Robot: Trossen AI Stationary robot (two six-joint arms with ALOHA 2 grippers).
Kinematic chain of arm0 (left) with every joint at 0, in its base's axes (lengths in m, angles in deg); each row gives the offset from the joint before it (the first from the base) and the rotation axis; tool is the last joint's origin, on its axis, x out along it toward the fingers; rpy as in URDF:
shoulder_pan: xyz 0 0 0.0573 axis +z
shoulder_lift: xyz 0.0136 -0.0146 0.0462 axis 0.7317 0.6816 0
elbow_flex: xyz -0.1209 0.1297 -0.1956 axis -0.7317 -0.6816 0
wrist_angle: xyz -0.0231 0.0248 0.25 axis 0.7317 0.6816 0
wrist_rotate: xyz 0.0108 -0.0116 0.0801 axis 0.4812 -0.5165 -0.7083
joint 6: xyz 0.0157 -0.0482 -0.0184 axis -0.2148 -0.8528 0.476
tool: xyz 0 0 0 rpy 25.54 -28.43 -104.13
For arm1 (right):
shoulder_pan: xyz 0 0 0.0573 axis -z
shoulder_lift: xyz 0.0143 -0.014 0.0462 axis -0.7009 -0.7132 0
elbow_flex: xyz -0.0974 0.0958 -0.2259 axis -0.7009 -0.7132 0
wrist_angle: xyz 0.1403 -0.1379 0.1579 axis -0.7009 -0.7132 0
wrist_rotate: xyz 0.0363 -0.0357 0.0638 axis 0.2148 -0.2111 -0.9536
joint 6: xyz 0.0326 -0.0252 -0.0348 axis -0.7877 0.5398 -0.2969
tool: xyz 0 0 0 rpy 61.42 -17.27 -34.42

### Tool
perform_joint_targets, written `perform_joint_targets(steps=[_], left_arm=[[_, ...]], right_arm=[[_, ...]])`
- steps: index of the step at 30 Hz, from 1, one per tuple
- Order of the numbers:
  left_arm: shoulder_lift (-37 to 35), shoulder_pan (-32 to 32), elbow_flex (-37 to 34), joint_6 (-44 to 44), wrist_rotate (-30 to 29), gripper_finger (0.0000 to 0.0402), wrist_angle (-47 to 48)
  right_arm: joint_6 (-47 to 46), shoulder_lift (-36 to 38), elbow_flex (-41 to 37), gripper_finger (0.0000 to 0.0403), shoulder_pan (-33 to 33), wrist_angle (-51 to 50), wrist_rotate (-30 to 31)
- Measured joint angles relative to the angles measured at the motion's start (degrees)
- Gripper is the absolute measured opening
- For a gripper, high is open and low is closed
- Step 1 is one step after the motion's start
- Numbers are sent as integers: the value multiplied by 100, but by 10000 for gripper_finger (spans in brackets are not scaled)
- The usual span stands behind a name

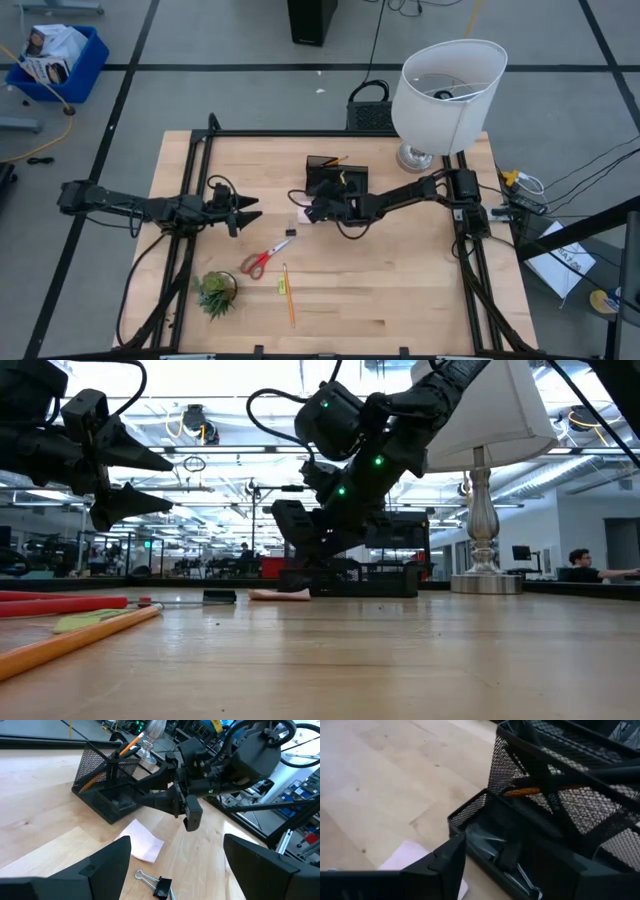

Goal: Pick and place office supplies into organizer
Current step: Put the white paper into the desk organizer

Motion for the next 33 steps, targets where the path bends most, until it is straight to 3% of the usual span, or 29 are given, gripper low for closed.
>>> perform_joint_targets(steps=[10,16,22,33], left_arm=[[0,0,0,21,0,324,-2],[-1,1,0,23,-2,324,12],[0,2,1,25,-4,324,20],[-2,2,0,23,-31,324,-13]], right_arm=[[397,70,7,232,-344,77,-19],[1573,162,9,219,-855,110,-77],[2335,162,9,210,-1314,349,-972],[3403,-187,6,197,-1318,920,-1650]])
